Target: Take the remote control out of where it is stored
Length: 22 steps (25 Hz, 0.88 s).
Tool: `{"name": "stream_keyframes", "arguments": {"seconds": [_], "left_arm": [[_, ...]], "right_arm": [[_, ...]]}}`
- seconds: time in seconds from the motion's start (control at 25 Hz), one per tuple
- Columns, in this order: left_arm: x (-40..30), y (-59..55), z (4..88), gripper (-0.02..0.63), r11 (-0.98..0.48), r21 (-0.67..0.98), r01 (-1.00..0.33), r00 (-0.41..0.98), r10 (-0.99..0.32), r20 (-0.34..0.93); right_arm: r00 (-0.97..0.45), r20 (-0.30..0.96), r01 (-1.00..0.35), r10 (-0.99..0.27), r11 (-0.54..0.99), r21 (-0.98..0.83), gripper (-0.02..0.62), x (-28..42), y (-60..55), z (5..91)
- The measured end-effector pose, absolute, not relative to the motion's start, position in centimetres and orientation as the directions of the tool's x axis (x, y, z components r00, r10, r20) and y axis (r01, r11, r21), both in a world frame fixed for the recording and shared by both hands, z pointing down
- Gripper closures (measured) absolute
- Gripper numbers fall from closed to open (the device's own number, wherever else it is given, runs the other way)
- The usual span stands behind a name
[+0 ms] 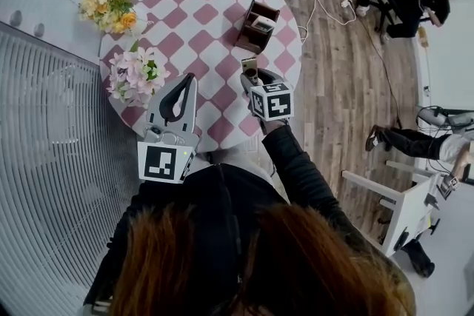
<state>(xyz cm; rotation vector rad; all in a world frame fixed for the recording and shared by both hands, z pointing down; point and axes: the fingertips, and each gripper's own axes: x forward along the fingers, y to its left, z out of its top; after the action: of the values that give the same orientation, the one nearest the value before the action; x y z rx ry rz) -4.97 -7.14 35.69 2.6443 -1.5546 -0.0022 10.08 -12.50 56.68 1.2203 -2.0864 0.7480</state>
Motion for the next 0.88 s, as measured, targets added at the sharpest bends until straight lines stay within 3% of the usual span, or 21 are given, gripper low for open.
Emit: {"name": "stream_keyframes", "arguments": {"seconds": [0.16, 0.36, 0.88], "left_arm": [[-4.7, -6.9, 35.6, 0.597, -0.495, 0.066, -0.866, 0.498, -0.867, 0.036], [-5.3, -6.6, 35.8, 0.597, -0.487, 0.068, -0.871, 0.491, -0.870, 0.042], [-6.8, -6.1, 35.8, 0.597, -0.450, 0.064, -0.891, 0.453, -0.890, 0.054]], "right_arm": [[-0.425, 0.841, -0.868, -0.335, 0.413, -0.274, 0.405, 10.1, -10.2, 60.7], [-0.452, 0.877, -0.847, -0.162, 0.387, -0.365, 0.405, 10.0, -8.6, 63.5], [-0.388, 0.922, -0.845, 0.012, 0.395, -0.361, 0.405, 9.0, -9.3, 68.0]]}}
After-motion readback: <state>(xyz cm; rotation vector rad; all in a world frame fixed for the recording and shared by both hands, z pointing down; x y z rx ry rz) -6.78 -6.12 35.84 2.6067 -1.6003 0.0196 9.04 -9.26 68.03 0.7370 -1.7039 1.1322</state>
